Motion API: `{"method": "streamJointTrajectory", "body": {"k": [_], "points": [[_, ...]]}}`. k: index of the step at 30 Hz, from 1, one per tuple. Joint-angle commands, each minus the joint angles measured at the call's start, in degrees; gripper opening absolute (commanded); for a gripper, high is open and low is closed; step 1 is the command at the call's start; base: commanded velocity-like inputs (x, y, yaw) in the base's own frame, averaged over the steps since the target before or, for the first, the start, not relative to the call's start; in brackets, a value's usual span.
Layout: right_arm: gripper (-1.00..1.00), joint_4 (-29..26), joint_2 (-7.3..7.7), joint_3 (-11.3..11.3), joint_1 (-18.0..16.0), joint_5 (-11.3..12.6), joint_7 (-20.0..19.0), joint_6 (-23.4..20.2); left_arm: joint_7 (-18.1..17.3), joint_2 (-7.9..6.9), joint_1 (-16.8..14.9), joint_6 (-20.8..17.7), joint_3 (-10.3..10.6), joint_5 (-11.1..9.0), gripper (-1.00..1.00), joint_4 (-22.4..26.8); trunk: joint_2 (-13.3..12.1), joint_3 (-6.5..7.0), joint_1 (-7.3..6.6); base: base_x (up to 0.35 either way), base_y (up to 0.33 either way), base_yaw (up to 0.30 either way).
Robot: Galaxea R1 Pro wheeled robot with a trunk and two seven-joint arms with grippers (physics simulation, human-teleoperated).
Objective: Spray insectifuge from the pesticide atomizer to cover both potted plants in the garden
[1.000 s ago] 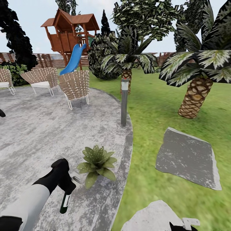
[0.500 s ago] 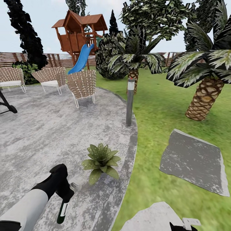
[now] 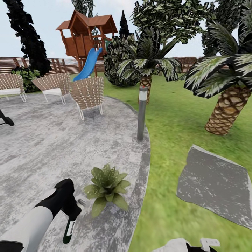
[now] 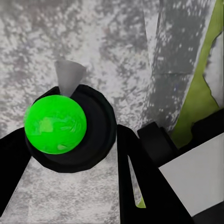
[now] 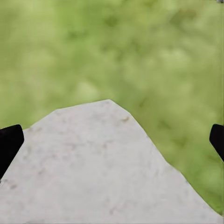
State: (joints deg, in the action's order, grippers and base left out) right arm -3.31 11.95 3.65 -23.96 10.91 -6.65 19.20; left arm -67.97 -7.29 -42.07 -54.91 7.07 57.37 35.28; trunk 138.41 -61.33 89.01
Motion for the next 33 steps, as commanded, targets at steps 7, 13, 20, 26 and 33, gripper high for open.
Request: {"method": "streamJointTrajectory", "body": {"k": [7,13,20,26,33], "points": [[1.00,0.0,-0.24,0.4,0.0,0.6,-0.3,0.2,-0.6,-0.06,0.0,-0.4,0.2,0.5,-1.00,-0.6,0.0,-0.06,0.02,0.022,-0.180,0.004],[1.00,0.0,-0.34,0.4,0.0,0.6,-0.3,0.2,-0.6,-0.09,0.0,-0.4,0.1,0.4,-1.00,-0.6,0.0,-0.06,0.02,-0.262,-0.154,0.188],[1.00,0.0,-0.27,0.4,0.0,0.6,-0.3,0.2,-0.5,-1.17,0.0,-0.4,-0.7,0.5,-1.00,0.2,0.0,-0.06,0.02,-0.051,-0.021,0.200],[1.00,0.0,-0.26,0.4,0.0,0.6,-0.3,0.2,2.5,-1.25,-0.1,-0.3,-5.0,1.0,-1.00,0.3,0.0,-0.06,0.02,-0.001,0.000,0.011],[1.00,0.1,-0.15,0.4,0.0,0.6,-0.3,0.2,4.9,3.66,-0.1,-0.3,-5.2,1.2,-1.00,0.3,0.0,-0.06,0.02,0.000,0.000,0.000]]}}
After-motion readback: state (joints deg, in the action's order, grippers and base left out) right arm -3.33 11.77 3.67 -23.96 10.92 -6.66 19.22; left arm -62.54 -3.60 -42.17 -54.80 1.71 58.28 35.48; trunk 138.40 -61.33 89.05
